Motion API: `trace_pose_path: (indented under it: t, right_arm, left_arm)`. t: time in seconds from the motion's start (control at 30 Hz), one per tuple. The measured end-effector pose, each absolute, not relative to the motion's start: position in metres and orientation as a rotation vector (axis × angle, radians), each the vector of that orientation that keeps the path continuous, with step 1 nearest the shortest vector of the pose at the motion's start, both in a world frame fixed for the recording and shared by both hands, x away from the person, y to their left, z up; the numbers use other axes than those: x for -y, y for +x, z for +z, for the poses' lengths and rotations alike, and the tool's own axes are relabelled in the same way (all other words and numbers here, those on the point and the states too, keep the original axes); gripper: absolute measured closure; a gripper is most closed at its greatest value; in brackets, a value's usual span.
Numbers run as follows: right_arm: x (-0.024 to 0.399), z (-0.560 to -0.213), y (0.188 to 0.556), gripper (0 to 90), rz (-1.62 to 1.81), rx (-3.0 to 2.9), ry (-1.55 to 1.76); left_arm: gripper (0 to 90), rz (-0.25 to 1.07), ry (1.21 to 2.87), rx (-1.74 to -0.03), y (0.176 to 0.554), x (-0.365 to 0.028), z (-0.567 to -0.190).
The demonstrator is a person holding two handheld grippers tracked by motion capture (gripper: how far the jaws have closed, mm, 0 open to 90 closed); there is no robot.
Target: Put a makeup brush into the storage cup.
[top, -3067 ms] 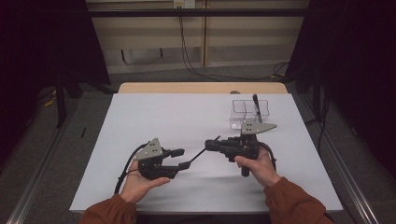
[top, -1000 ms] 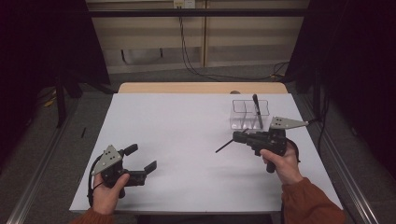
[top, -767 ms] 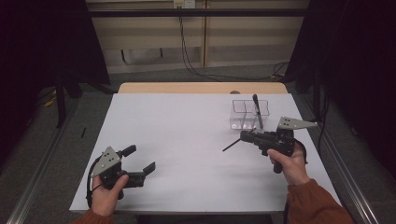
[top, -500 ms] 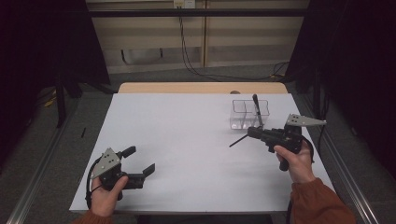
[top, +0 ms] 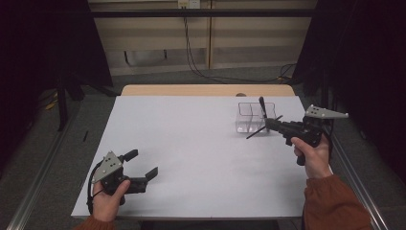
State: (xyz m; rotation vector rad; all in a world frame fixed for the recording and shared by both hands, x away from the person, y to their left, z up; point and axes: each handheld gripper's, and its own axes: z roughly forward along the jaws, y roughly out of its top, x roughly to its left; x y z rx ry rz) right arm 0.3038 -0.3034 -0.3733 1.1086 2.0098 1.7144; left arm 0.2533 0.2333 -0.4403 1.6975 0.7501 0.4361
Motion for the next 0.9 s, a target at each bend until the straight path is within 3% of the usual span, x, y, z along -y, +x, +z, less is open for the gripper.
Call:
trace_pose_path:
  t: [0.9]
  right_arm:
    - [0.326,-0.330,0.339,85.9,1.564,-1.909,1.158]
  left_arm:
    - [3.6,0.451,1.708,-0.743,0.254,-0.236,-0.439]
